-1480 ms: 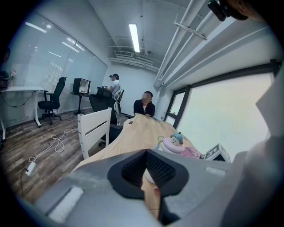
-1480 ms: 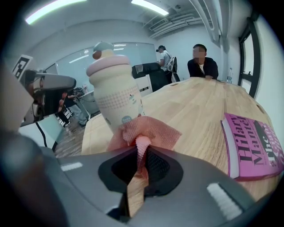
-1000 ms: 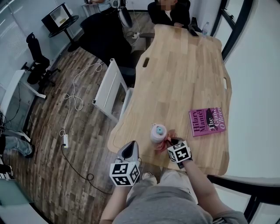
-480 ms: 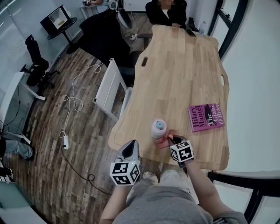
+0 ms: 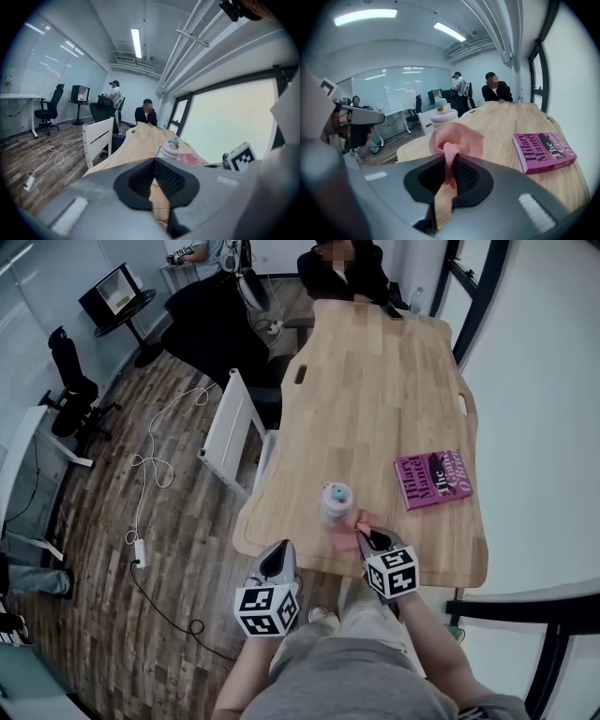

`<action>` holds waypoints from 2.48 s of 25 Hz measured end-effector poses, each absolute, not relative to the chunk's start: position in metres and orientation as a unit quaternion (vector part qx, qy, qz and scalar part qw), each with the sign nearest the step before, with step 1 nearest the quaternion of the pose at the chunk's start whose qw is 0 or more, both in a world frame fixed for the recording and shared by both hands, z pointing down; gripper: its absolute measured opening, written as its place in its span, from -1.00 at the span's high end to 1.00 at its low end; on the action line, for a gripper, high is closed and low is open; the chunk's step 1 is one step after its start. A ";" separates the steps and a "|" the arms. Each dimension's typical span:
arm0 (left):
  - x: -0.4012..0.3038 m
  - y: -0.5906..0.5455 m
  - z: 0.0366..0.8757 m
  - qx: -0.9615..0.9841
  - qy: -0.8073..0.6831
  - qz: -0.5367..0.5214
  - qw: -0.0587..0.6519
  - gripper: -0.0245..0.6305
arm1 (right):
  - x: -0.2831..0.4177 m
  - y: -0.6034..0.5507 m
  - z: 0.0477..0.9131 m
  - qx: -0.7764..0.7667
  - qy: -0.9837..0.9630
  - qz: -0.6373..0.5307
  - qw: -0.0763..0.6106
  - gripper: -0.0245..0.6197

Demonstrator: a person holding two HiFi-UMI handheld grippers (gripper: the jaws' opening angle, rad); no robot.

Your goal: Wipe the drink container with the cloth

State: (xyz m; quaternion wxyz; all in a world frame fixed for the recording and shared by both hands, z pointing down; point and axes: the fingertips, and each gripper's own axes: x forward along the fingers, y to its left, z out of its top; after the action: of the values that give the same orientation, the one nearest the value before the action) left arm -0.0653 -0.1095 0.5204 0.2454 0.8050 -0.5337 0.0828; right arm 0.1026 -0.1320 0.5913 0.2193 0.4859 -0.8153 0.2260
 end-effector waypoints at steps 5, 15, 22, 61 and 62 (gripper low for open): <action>-0.070 -0.096 0.518 0.808 -0.530 0.081 0.244 0.91 | 0.089 -0.116 0.556 0.502 -0.822 0.179 0.200 0.84; -0.082 -0.084 0.517 0.809 -0.530 0.077 0.243 0.91 | 0.046 -0.121 0.501 0.522 -0.831 0.116 0.153 0.84; -0.092 -0.082 0.521 0.799 -0.543 0.072 0.250 0.91 | 0.029 -0.139 0.502 0.539 -0.823 0.115 0.137 0.84; -0.112 -0.133 0.557 0.787 -0.539 0.112 0.279 0.91 | 0.012 -0.175 0.602 0.585 -0.762 0.207 0.183 0.84; -0.113 -0.132 0.557 0.786 -0.540 0.113 0.279 0.91 | 0.012 -0.175 0.608 0.584 -0.761 0.213 0.186 0.84</action>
State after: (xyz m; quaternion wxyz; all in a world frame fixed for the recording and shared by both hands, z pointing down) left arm -0.1132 -0.1323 0.5575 0.2789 0.7857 -0.5404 0.1132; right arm 0.0122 -0.1751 0.6080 0.1863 0.5840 -0.7607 0.2134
